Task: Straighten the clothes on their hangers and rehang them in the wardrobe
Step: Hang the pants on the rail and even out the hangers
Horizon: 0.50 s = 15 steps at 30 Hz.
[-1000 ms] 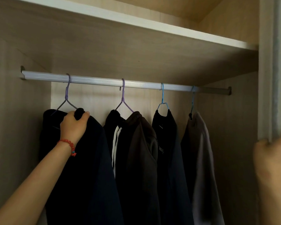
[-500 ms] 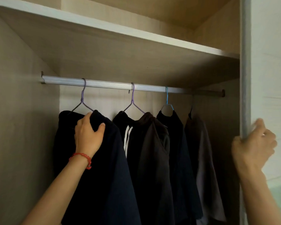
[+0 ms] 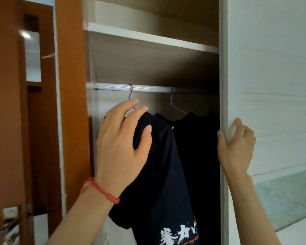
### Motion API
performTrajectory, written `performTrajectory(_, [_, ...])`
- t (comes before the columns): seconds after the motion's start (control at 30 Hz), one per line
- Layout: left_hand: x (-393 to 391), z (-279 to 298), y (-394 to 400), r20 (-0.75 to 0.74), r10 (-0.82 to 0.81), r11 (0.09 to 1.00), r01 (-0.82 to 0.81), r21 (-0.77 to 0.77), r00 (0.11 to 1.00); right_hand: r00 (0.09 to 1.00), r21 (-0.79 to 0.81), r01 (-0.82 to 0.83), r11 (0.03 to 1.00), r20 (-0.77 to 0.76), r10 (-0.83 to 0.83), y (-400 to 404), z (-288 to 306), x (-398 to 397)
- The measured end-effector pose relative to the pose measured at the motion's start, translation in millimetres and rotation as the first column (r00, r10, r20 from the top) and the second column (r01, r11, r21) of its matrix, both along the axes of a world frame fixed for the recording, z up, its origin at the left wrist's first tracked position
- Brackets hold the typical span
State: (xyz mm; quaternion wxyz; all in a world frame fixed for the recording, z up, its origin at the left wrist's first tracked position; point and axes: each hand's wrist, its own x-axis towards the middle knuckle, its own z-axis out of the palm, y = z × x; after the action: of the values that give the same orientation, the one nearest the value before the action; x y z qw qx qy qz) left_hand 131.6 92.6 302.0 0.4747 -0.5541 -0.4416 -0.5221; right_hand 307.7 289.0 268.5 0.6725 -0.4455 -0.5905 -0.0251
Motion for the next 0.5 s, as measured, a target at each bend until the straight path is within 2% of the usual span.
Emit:
performTrajectory(0.07, [-16,1,-21,-0.081,0.044,0.989,-0.032,0.142,0.996,0.995,0.021,-0.086,0.996,-0.044,0.086,-19,-3,-12])
performTrajectory(0.13, [-34,0,-33,-0.016,0.044,0.974,-0.039,0.224,0.999,0.984,0.038,-0.157,0.987,-0.082,0.159,-38,-4,-25])
performTrajectory(0.23, [-52,-3,-41,0.255,-0.043,0.991,0.008,0.135,0.966,0.976,0.047,-0.193,0.98,-0.09,0.196,-62,-5,-45])
performTrajectory(0.3, [-58,-3,-42,0.435,-0.125,0.992,0.119,0.041,0.892,0.972,0.051,-0.208,0.977,-0.101,0.212,-74,-6,-57])
performTrajectory(0.37, [-61,-3,-44,0.576,-0.245,0.955,0.298,0.002,0.78,0.968,0.062,-0.225,0.973,-0.101,0.23,-85,-8,-69])
performTrajectory(0.43, [-63,-3,-45,0.622,-0.336,0.909,0.418,0.016,0.708,0.965,0.083,-0.239,0.967,-0.088,0.246,-94,-11,-81])
performTrajectory(0.5, [-65,-2,-47,0.61,-0.357,0.899,0.437,0.019,0.707,0.962,0.113,-0.254,0.961,-0.077,0.263,-102,-14,-92])
